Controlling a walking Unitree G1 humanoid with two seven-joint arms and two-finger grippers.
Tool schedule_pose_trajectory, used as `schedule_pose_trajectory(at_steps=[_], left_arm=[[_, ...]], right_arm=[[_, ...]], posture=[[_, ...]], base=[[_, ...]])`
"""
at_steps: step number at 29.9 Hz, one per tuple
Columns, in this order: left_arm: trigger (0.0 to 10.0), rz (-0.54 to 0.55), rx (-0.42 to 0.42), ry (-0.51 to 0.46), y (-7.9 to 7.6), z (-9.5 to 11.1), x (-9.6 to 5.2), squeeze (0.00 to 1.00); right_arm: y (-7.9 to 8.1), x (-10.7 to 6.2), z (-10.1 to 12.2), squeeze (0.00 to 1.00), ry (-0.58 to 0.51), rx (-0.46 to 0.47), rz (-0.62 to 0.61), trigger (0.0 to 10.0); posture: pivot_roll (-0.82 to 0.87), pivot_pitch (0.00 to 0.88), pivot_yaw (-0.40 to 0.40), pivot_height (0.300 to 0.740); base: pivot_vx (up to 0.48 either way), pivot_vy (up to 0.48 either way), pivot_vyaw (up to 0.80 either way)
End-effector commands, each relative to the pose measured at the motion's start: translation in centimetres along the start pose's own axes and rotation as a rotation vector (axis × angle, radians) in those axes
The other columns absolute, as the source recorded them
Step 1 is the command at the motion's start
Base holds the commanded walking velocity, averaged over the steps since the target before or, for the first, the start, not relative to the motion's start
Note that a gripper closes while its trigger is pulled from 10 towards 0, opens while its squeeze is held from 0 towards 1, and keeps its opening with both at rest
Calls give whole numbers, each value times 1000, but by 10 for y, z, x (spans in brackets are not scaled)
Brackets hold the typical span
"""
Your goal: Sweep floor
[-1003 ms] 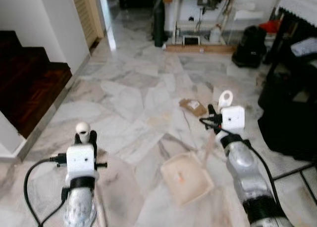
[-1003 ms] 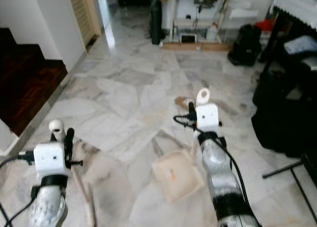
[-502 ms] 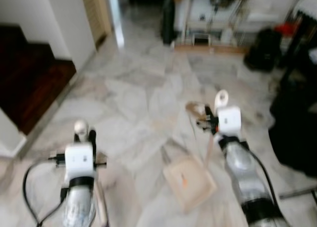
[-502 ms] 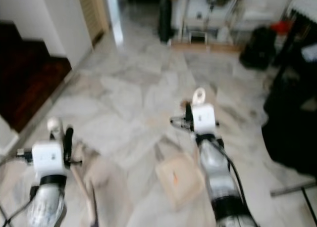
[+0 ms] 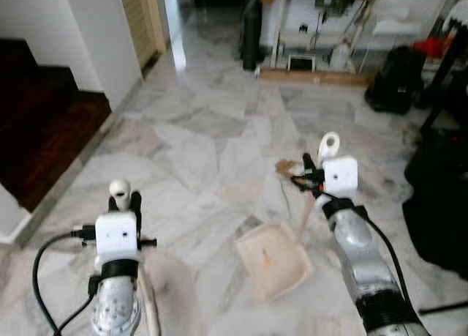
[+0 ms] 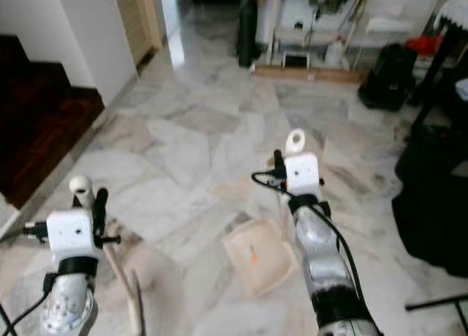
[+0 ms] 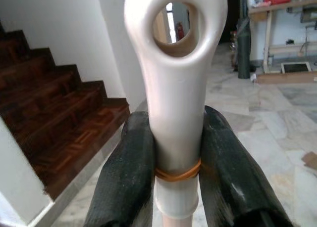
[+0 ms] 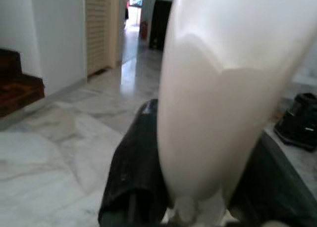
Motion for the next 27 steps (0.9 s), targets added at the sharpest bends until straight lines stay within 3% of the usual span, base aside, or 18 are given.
schedule_pose_trajectory(at_steps=[1,27], left_arm=[[10000,-4,16,-46,0,11,3,0],[10000,-12,18,-48,-1,13,2,0]], right_arm=[[-5,2,12,0,-48,21,-15,10000],[-3,3,14,0,-55,30,-13,10000]], posture=[[-173,39,28,740],[-170,34,36,740]], base=[[322,0,0],[320,0,0]])
Point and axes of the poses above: a point about 5 cm out from each wrist's last joint towards the gripper, its own x axis pointing out of the wrist towards the gripper, its own z axis along the axis of the wrist's last joint, y = z × x, the point moved 5 cm from there along x, pointing out of the wrist towards the gripper, and after that the axes turned 3 degrees about -x, right-handed, at the moved point
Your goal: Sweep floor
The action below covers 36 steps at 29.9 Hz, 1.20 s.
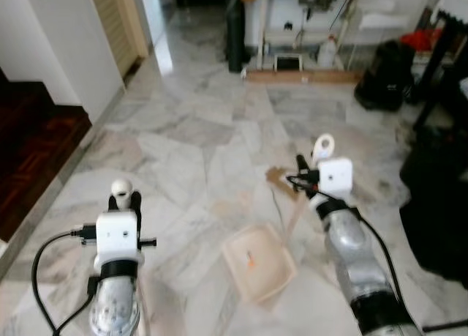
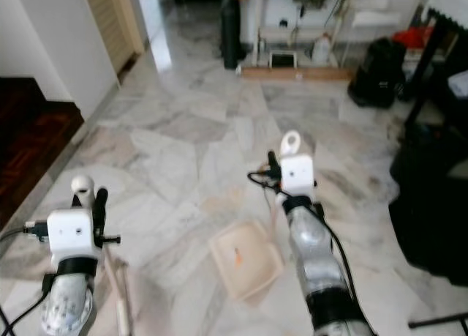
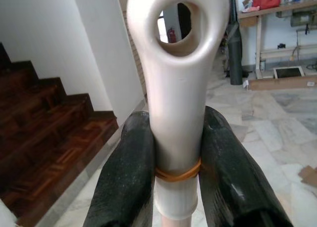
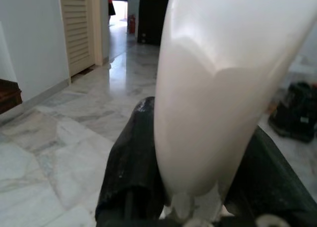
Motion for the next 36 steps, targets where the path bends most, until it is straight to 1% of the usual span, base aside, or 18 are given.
schedule_pose_trajectory(at_steps=[1,15,27,36], left_arm=[[10000,13,29,-34,6,8,2,0],[10000,1,29,-31,5,8,1,0],[10000,3,32,-33,6,9,2,0],[10000,7,32,-31,7,9,2,0]], right_arm=[[8,7,23,0,-85,22,16,10000],[9,5,22,0,-83,27,13,10000],[7,5,23,0,-84,26,2,10000],[9,5,23,0,-85,30,10,10000]], posture=[[-171,33,37,740],[-173,33,43,740],[-170,46,42,740],[-168,51,40,740]], base=[[322,0,0],[321,0,0],[320,0,0],[321,0,0]])
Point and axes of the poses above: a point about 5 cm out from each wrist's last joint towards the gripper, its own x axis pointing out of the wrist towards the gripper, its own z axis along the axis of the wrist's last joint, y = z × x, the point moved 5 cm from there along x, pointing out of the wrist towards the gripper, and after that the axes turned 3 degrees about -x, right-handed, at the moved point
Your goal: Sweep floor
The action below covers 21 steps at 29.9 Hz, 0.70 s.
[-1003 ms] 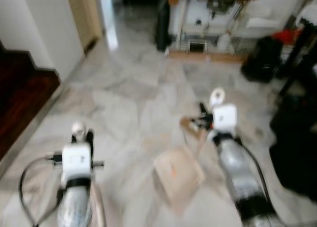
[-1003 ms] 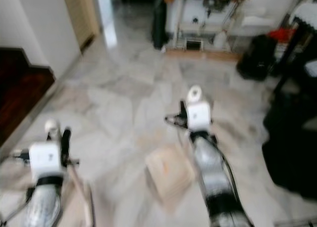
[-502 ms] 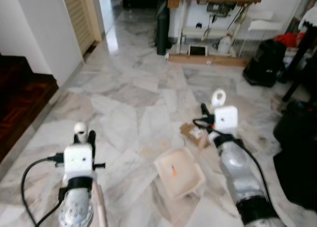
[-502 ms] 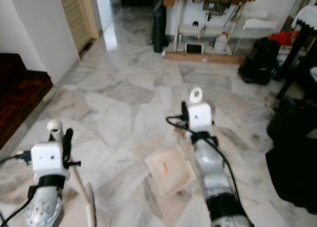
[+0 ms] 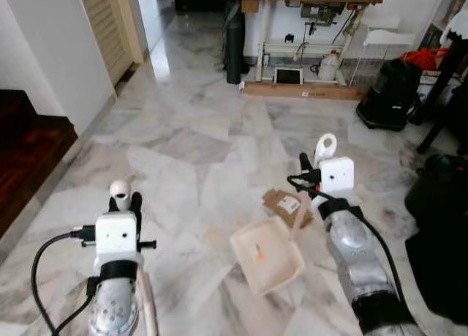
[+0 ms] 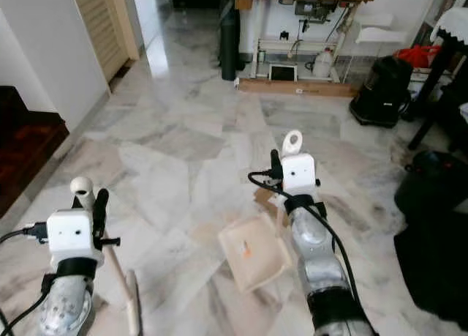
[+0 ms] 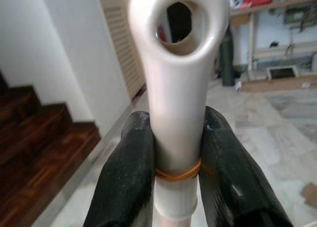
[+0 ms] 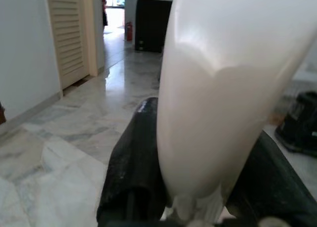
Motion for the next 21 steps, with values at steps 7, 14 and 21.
schedule_pose_trajectory(at_steps=[7,14,21], left_arm=[[10000,0,12,-36,1,9,1,0],[10000,4,14,-34,1,9,1,0],[10000,5,14,-32,2,9,1,0]], right_arm=[[-7,2,14,0,-52,-6,-19,10000],[-7,2,13,0,-48,-1,-19,10000],[-6,2,13,0,-49,-1,-15,10000]], posture=[[-166,59,39,740],[-166,62,40,740],[-165,66,41,740]], base=[[322,0,0],[325,0,0],[330,0,0]])
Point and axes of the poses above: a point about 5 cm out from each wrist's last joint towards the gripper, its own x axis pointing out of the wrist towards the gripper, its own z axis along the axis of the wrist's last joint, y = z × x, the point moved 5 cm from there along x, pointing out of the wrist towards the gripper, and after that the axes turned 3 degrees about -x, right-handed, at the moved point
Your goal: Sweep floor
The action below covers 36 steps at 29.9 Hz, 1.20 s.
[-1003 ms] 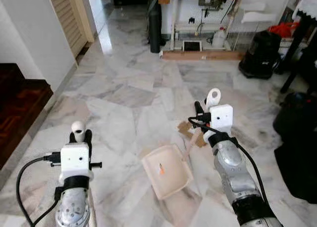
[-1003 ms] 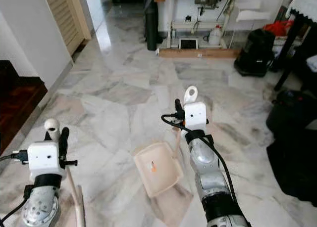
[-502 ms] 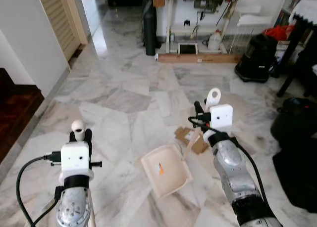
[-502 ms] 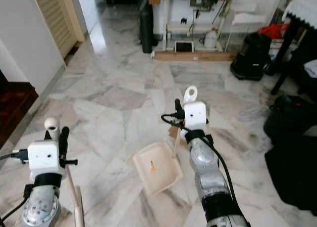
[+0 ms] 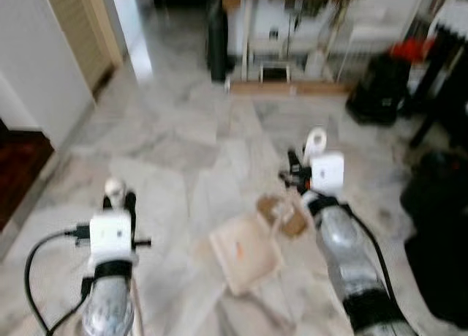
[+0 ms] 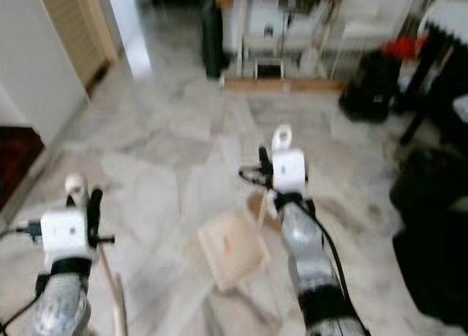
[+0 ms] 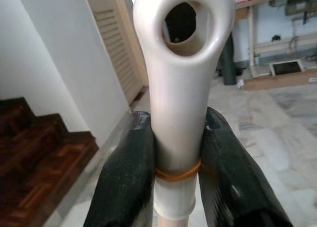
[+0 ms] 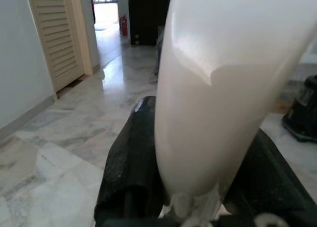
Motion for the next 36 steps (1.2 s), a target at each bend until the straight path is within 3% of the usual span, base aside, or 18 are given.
schedule_pose_trajectory(at_steps=[1,32,36], left_arm=[[10000,-2,6,-41,0,11,2,0],[10000,-4,8,-38,0,11,2,0],[10000,-5,8,-39,0,11,2,0]], right_arm=[[-4,4,17,0,-62,-13,-11,10000],[-3,6,16,0,-47,0,-12,10000],[-2,7,15,0,-42,1,-9,10000]], posture=[[-165,66,41,740],[-165,63,42,740],[-165,58,43,740]], base=[[334,0,0],[333,0,0],[333,0,-598]])
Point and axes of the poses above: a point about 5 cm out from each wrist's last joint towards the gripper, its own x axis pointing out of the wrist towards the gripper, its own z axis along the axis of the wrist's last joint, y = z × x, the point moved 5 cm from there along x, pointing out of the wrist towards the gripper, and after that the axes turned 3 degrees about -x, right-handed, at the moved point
